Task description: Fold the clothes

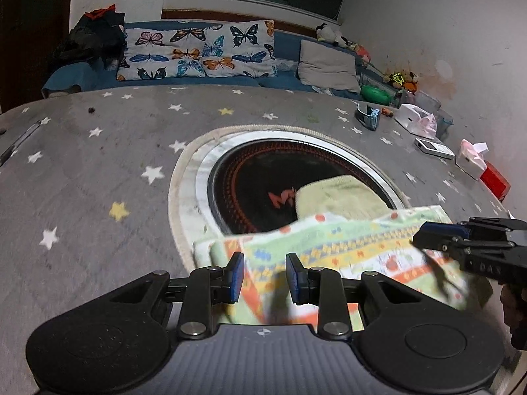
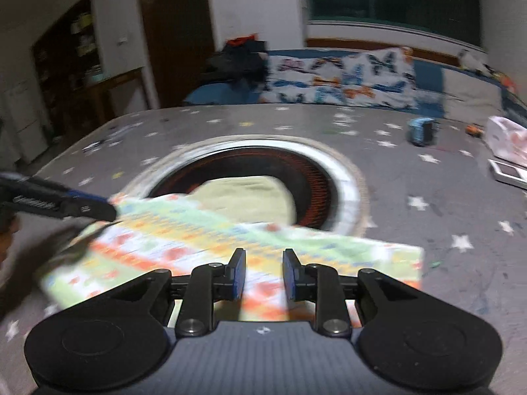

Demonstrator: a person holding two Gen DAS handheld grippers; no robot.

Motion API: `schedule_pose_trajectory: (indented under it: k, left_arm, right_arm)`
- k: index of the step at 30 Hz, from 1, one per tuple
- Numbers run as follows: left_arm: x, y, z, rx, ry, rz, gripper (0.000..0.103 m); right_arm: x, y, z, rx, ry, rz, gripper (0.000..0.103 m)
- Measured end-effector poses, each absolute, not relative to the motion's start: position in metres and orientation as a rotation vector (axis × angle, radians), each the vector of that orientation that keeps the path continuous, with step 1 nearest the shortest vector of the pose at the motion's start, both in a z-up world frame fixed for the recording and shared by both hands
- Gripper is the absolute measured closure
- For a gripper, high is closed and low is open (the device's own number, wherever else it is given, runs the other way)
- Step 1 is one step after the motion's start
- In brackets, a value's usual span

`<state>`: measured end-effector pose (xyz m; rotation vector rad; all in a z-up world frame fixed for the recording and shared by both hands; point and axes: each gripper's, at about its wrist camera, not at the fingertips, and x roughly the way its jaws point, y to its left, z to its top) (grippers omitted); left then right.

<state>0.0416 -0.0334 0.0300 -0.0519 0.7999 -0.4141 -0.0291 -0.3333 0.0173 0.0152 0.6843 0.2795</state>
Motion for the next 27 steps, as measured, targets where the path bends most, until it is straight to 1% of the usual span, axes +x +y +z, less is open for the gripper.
schedule_pose_trajectory:
  k: [3,5,7,11,13,14,15,16,17,18,20,22,27]
  left_arm:
    - [0.053,-0.037,0.024,-0.041,0.812,-0.397,0.073]
    - [0.056,-0.035,0.021,-0.044,0.812,-0.391,0.073]
    - [0.056,-0.032,0.021,-0.061,0.813,-0.391,0.073]
    - [0.049,-0.024,0.027,-0.068,0.804,-0.374,0.073]
    - [0.045,-0.02,0.029,-0.069,0.799,-0.364,0.069]
    - [0.043,-0.018,0.031,-0.071,0.796,-0.356,0.062]
    - [0.041,-0.014,0.032,-0.076,0.795,-0.342,0.059]
    - [0.039,-0.012,0.033,-0.083,0.795,-0.336,0.059]
    - [0.037,-0.008,0.034,-0.093,0.797,-0.332,0.058]
    - [0.035,-0.006,0.035,-0.102,0.798,-0.328,0.055]
    - [0.03,0.0,0.036,-0.122,0.8,-0.315,0.05]
    - [0.024,0.004,0.037,-0.134,0.8,-0.304,0.049]
    - [0.013,0.015,0.036,-0.182,0.82,-0.264,0.039]
  right_arm:
    - [-0.016,-0.35,0.012,0.036,0.695,0.217,0.079]
    - [-0.01,-0.361,0.009,0.052,0.7,0.199,0.087]
    - [-0.008,-0.368,0.01,0.069,0.7,0.189,0.088]
    - [-0.017,-0.365,0.018,0.059,0.68,0.175,0.084]
    - [-0.026,-0.356,0.024,0.03,0.67,0.195,0.082]
    - [-0.03,-0.35,0.027,0.014,0.666,0.213,0.079]
    - [-0.034,-0.344,0.03,-0.002,0.662,0.231,0.076]
    - [-0.039,-0.337,0.034,-0.017,0.657,0.249,0.071]
    - [-0.046,-0.326,0.038,-0.047,0.648,0.28,0.069]
    - [-0.052,-0.316,0.041,-0.066,0.644,0.309,0.068]
    - [-0.062,-0.299,0.046,-0.098,0.639,0.367,0.062]
    - [-0.072,-0.28,0.049,-0.13,0.636,0.428,0.062]
    - [-0.097,-0.221,0.05,-0.282,0.614,0.59,0.062]
